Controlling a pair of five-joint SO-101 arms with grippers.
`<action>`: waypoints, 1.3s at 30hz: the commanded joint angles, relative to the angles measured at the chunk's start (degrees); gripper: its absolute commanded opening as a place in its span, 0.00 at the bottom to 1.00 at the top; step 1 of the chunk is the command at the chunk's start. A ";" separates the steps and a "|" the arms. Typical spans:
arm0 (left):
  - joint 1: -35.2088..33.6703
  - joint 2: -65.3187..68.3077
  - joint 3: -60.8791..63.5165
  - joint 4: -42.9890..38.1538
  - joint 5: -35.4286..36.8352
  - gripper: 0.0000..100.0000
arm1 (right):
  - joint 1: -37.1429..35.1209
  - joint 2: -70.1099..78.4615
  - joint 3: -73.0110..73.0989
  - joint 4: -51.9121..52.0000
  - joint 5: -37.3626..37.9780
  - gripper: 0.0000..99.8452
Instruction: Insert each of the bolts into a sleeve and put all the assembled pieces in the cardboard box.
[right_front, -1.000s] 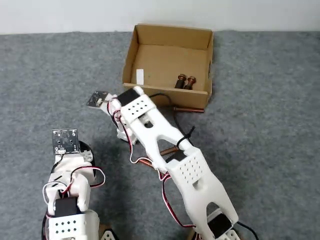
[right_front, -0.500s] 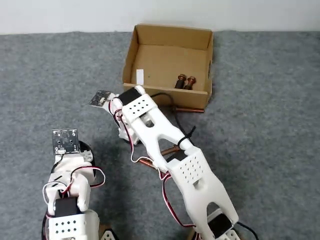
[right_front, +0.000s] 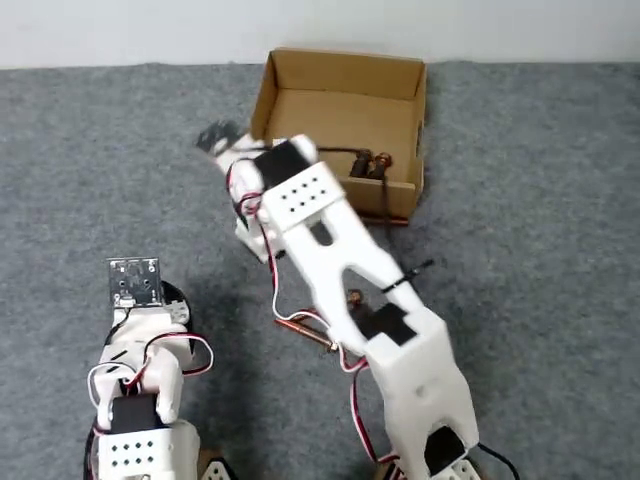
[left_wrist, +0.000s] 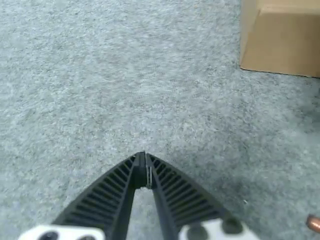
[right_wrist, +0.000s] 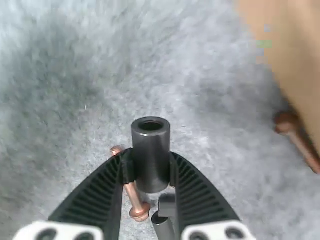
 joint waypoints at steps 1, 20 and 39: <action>0.62 0.26 -0.13 -2.02 -0.53 0.00 | 2.24 -9.01 0.18 2.68 -3.08 0.01; 0.79 0.26 -0.13 -2.02 -0.53 0.00 | 20.88 -52.70 44.13 2.42 -25.14 0.01; 5.98 0.26 -0.31 -1.93 -0.53 0.00 | 43.21 -104.04 90.90 -12.00 -26.55 0.01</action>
